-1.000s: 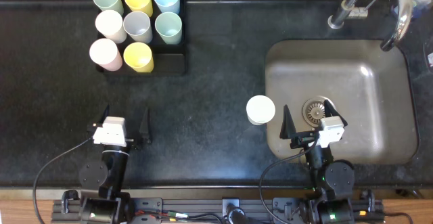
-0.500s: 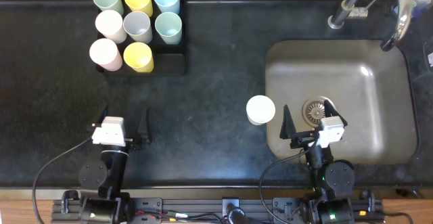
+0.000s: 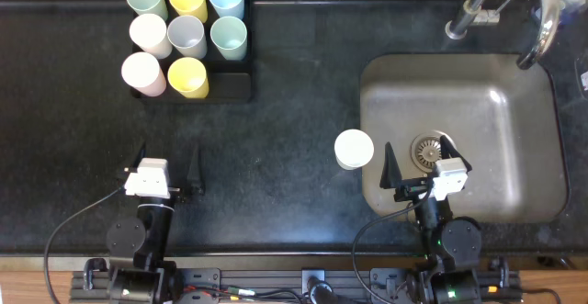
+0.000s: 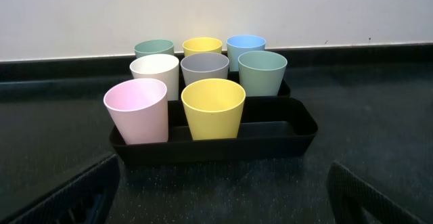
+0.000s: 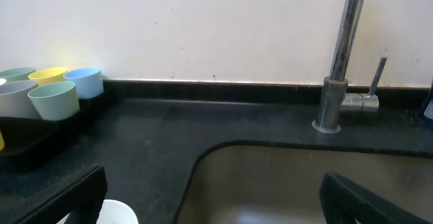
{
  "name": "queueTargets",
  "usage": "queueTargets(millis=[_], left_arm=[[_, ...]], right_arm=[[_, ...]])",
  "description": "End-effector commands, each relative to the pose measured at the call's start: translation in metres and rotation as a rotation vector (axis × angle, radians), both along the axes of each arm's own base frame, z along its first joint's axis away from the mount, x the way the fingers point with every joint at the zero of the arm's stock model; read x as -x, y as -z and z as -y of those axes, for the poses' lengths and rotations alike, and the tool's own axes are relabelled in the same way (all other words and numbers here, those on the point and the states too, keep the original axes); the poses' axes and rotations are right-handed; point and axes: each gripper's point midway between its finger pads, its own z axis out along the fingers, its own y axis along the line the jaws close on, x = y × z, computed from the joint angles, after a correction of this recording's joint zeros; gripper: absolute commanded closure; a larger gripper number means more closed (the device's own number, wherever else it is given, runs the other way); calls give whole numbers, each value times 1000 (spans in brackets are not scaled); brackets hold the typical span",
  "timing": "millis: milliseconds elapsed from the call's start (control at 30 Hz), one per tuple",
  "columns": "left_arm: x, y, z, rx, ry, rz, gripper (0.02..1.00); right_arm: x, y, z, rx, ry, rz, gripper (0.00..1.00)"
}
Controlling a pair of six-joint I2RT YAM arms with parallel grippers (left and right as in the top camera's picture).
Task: Store Cups
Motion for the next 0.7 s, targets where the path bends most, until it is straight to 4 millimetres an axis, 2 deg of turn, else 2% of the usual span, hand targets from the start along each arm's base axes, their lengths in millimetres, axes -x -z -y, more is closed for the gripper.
queueTargets(millis=[33, 567, 633, 700], left_arm=[[0, -1, -3, -19, -13, 6, 18], [0, -1, -3, -19, -13, 6, 18], [0, -1, -3, -19, -13, 6, 18], [0, -1, -3, -19, -13, 6, 18]], right_arm=[[0, 3, -1, 3, -1, 1, 3], [0, 2, 0, 3, 5, 7, 3], [0, -5, 0, 1, 4, 21, 5], [2, -20, 1, -2, 4, 41, 3]])
